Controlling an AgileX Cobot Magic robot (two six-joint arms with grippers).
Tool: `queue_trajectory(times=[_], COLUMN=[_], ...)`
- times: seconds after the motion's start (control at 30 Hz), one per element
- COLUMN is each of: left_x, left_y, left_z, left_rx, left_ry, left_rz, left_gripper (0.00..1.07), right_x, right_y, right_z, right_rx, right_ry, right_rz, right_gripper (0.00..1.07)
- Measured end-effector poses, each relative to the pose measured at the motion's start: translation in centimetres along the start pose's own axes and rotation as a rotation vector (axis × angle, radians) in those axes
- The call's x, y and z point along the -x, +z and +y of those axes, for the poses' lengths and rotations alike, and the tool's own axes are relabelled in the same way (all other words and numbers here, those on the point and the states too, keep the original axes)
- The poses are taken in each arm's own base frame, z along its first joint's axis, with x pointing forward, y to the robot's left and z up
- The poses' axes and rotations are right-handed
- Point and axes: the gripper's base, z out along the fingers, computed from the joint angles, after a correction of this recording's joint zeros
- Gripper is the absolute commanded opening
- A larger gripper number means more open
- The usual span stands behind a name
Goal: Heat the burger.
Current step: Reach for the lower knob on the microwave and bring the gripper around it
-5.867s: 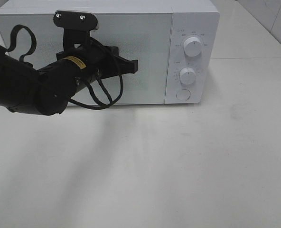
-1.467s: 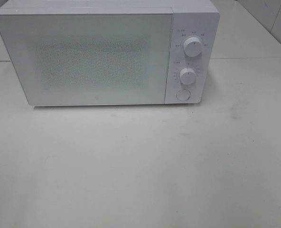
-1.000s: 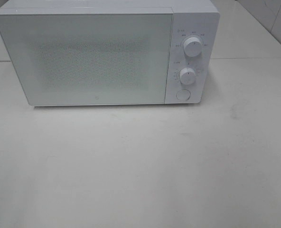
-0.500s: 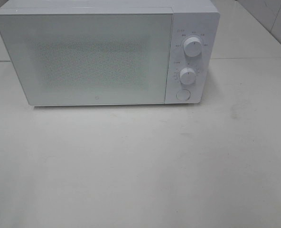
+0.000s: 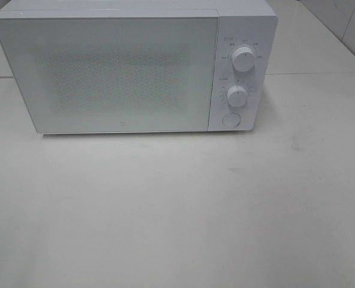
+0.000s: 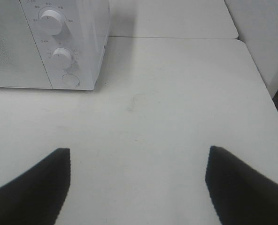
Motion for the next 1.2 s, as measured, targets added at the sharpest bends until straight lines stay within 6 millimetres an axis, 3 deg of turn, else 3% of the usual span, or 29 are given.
queue_trajectory(times=[0.1, 0.57, 0.83, 0.93, 1.2], left_x=[0.0, 0.0, 0.0, 0.0, 0.0], left_y=[0.0, 0.0, 0.0, 0.0, 0.0], left_z=[0.0, 0.0, 0.0, 0.0, 0.0], left_rx=[0.000, 0.000, 0.000, 0.000, 0.000], left_ry=[0.000, 0.000, 0.000, 0.000, 0.000], left_rz=[0.000, 0.000, 0.000, 0.000, 0.000], left_gripper=[1.01, 1.01, 1.01, 1.01, 1.01], right_x=[1.0, 1.6, 2.5, 2.6, 3.5], right_y=[1.5, 7.4, 12.0, 12.5, 16.6], right_z=[0.3, 1.2, 2.1, 2.2, 3.0], right_rx=[0.006, 0.038, 0.077, 0.081, 0.120], right_ry=[-0.008, -0.032, -0.041, -0.041, -0.040], right_rz=[0.008, 0.024, -0.036, -0.048, -0.130], right_gripper=[0.76, 0.76, 0.76, 0.76, 0.76])
